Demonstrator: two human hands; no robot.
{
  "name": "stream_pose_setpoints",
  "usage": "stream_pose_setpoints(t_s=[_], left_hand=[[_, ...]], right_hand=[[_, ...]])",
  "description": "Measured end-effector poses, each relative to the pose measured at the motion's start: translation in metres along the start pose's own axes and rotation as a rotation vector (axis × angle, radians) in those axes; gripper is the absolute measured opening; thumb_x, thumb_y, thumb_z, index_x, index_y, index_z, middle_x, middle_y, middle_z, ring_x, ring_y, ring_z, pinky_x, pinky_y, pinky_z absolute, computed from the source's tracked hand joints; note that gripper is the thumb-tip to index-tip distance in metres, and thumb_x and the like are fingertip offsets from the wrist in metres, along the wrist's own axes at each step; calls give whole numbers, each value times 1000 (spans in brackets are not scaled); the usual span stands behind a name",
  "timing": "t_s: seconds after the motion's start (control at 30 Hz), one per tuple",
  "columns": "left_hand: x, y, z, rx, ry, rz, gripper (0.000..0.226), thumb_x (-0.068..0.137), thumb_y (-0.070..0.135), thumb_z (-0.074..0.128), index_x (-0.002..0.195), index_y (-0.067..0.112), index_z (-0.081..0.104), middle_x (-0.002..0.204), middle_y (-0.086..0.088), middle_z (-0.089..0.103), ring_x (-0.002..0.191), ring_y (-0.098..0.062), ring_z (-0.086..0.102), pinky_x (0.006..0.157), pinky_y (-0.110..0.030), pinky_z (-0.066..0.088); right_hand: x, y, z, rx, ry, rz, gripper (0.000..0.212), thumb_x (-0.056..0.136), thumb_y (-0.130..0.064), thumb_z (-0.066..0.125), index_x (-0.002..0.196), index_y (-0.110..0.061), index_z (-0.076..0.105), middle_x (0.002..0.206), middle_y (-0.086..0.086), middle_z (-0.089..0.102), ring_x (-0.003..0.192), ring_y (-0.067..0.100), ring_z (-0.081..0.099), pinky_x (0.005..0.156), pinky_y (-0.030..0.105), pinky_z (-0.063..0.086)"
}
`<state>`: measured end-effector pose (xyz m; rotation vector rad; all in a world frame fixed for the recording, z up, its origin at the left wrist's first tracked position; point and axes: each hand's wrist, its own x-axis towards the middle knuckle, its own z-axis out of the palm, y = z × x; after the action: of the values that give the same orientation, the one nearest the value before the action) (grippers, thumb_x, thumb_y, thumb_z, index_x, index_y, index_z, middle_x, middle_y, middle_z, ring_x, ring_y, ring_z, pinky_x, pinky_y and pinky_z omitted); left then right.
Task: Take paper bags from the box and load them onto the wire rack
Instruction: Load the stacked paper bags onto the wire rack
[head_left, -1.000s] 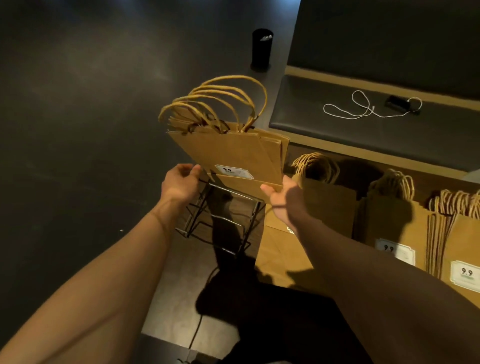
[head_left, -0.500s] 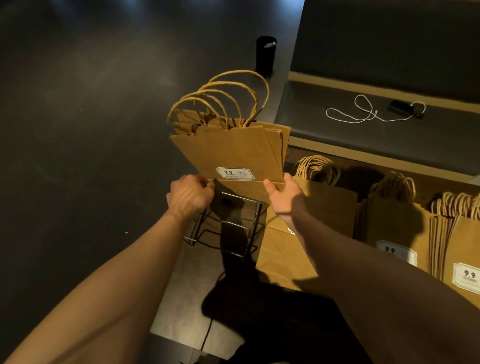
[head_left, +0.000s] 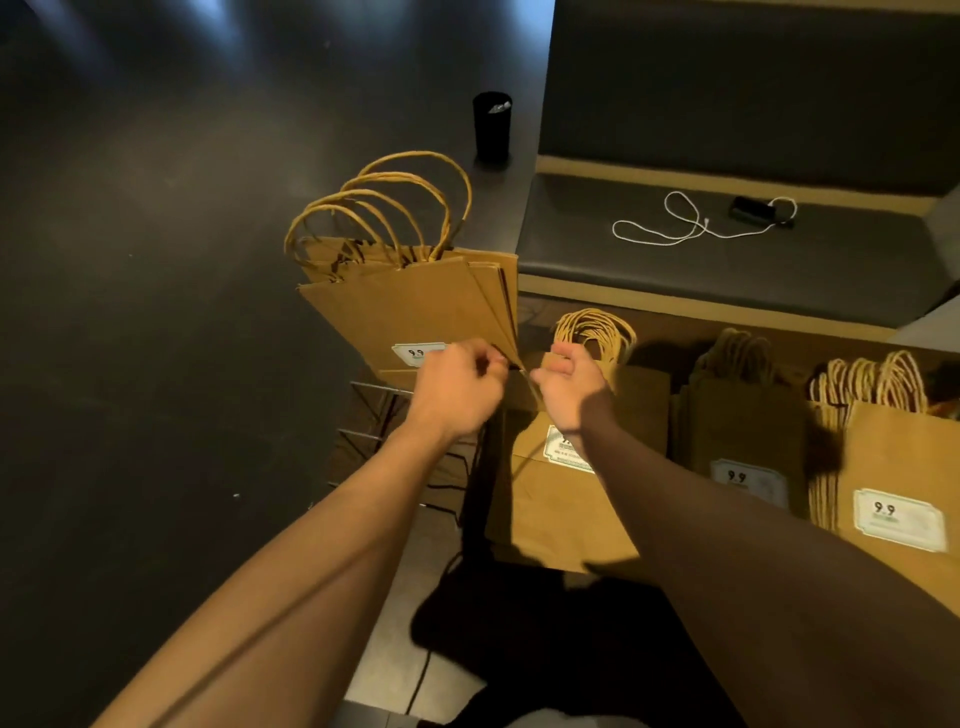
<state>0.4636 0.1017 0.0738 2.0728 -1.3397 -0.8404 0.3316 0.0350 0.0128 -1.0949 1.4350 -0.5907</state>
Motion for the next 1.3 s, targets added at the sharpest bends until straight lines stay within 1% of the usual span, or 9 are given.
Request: stream_pose_setpoints(t_s=[0.1,0.23,0.57,0.7,0.87,1.03,1.13,1.2,1.3], left_hand=[[0,11,35,-38,-138,-41,16,93,24,57,93,18,71,92,-2,73,91,-22,66,85,-33,54],[-3,3,86,22,-319,-242,26,91,31,56,109,17,68,114,-8,69,108,-29,61,89,-31,50],[2,-21,126,14,-311,-556,66,88,41,60,140,7,38,132,-13,56,120,-33,55,100,-39,47],[8,-30,135,-11,-291,-612,77,70,48,61,133,8,46,131,-15,55,119,-35,54,102,-47,48],[11,-31,135,-36,-255,-648,48,61,44,57,93,10,66,120,-17,60,106,-33,58,90,-43,53],[5,-20,130,-56,-292,-637,56,58,51,65,96,10,65,119,-15,60,106,-31,58,92,-41,52],[3,-11,130,-110,-269,-619,33,75,44,69,84,14,56,111,-10,60,95,-25,58,79,-34,51],[4,-11,132,-162,-212,-602,23,81,35,67,81,16,53,107,-10,62,93,-24,60,81,-34,53],[6,-7,134,-295,-223,-550,15,88,19,65,100,12,59,108,-9,65,97,-23,61,84,-35,51]], right_hand=[[3,13,-21,-13,148,77,43,94,-9,57,135,-16,47,133,11,52,118,28,52,96,37,46],[-4,43,-57,-332,305,152,40,92,-17,57,130,-8,48,130,16,55,118,34,53,91,35,44],[-3,78,-95,-360,230,328,60,93,-18,51,147,-6,29,144,18,44,131,36,44,104,40,41],[-1,81,-98,-343,214,339,52,93,-16,51,141,-6,35,136,17,50,122,35,50,93,36,44],[-3,81,-104,-282,262,384,50,87,-26,49,130,-4,42,127,15,51,114,34,52,83,35,40],[-4,84,-117,-245,295,355,35,86,-24,56,112,-1,58,108,19,61,90,27,55,79,35,46],[-7,83,-128,-145,299,332,37,79,-18,60,113,-5,58,107,15,62,93,28,58,77,35,46],[-12,79,-137,-81,274,328,35,82,-13,62,115,-8,52,102,9,59,90,24,56,75,35,45],[-20,76,-156,23,309,281,31,88,-13,59,118,-13,49,90,1,52,78,15,49,63,30,39]])
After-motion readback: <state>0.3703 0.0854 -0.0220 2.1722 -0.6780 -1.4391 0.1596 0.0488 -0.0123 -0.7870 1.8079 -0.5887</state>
